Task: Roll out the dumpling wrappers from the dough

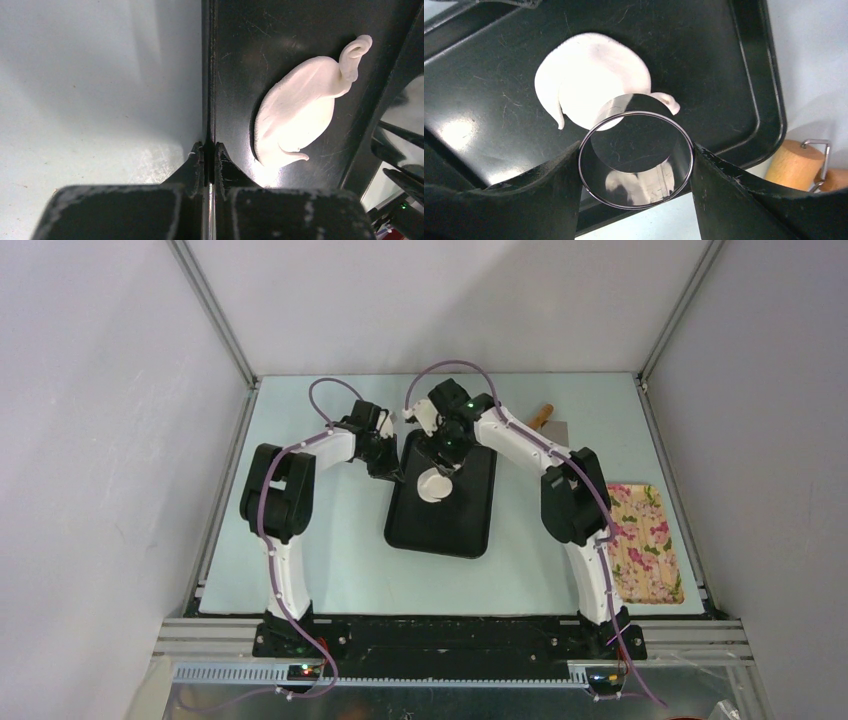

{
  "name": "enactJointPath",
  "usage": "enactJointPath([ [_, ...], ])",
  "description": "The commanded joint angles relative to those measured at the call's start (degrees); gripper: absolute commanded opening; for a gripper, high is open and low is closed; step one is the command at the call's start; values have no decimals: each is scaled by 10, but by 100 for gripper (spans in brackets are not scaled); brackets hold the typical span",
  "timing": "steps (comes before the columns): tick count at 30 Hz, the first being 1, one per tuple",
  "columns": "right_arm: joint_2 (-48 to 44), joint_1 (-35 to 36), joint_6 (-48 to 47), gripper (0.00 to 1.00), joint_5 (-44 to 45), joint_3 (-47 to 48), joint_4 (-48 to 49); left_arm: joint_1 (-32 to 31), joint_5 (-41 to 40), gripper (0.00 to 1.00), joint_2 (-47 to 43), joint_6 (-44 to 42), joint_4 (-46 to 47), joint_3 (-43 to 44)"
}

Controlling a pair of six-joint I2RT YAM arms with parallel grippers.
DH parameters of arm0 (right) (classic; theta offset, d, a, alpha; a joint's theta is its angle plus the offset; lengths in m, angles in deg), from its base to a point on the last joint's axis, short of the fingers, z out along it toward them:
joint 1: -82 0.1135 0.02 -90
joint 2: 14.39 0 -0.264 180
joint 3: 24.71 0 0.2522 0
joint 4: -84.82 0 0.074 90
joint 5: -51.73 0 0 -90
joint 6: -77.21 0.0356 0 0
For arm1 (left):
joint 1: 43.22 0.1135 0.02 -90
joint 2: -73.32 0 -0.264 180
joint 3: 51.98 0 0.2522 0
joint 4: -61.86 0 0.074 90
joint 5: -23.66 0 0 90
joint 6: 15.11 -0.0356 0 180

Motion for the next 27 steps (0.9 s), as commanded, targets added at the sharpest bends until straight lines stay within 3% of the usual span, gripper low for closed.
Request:
enactJointPath([
  [1,22,-2,-4,0,-1,54,-3,-10,-19,0,23,-5,0,1],
  [5,33,-3,-12,0,93,57,-6,-10,-19,0,21,-6,0,-1],
  [18,43,16,-30,0,223,10,24,-10,-17,0,18,-5,0,-2],
  [27,65,19,-26,0,238,1,36,-10,-14,0,16,-4,1,-3],
])
